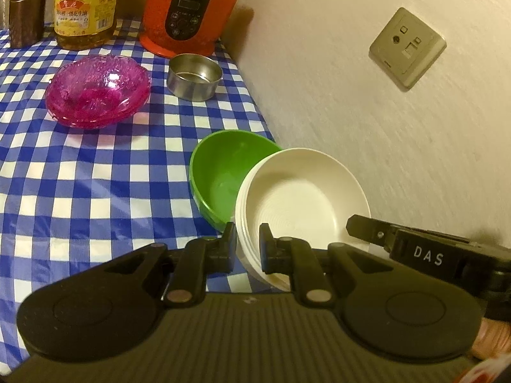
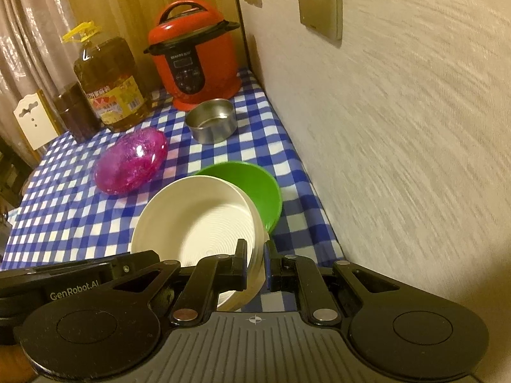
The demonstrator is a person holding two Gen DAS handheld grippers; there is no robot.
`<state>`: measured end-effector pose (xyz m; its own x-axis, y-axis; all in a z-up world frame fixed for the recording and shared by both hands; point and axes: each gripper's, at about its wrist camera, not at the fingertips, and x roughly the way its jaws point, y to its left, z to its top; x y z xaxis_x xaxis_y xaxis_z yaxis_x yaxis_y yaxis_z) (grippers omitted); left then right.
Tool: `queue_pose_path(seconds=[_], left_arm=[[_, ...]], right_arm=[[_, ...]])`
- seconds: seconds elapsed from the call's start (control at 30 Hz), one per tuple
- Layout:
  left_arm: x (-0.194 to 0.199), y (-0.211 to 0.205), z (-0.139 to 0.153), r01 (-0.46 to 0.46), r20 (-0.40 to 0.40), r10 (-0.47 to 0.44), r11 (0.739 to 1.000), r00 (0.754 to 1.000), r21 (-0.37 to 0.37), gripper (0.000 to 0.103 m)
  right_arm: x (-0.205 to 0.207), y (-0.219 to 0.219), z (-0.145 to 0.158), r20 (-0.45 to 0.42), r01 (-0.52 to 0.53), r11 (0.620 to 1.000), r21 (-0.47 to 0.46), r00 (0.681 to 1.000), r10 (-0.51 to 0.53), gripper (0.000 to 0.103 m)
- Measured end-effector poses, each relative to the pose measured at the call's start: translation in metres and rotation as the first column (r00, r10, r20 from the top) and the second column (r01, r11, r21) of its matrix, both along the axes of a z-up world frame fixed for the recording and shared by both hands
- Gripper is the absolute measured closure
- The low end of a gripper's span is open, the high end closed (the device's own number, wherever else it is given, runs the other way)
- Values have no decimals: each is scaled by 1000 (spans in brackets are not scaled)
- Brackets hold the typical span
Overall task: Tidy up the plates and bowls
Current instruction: 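Lower the white bowl into the green bowl with both tools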
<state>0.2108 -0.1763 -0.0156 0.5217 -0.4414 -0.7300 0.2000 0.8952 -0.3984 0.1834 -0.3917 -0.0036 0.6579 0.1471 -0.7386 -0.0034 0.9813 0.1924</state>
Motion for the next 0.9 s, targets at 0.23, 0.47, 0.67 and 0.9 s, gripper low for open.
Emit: queue_pose_path(seconds=[0.23, 0.47, 0.67, 0.9], left_arm=[[24, -4, -3, -7, -5, 7, 1000, 1000, 0, 90], [58, -6, -14, -14, -22, 14, 1000, 1000, 9, 90], [79, -10, -30, -1, -40, 2, 999, 999, 38, 90], [91, -10, -44, 11, -65, -7, 999, 998, 53, 90]], right_arm=[[24, 0, 0, 11, -2, 1000, 4, 1000, 2, 93], [61, -2, -12, -6, -13, 1000, 13, 1000, 13, 93], [85, -6, -29, -33, -15, 1000, 26, 999, 16, 93], [101, -8, -48, -66, -18, 999, 32, 998, 20, 93]])
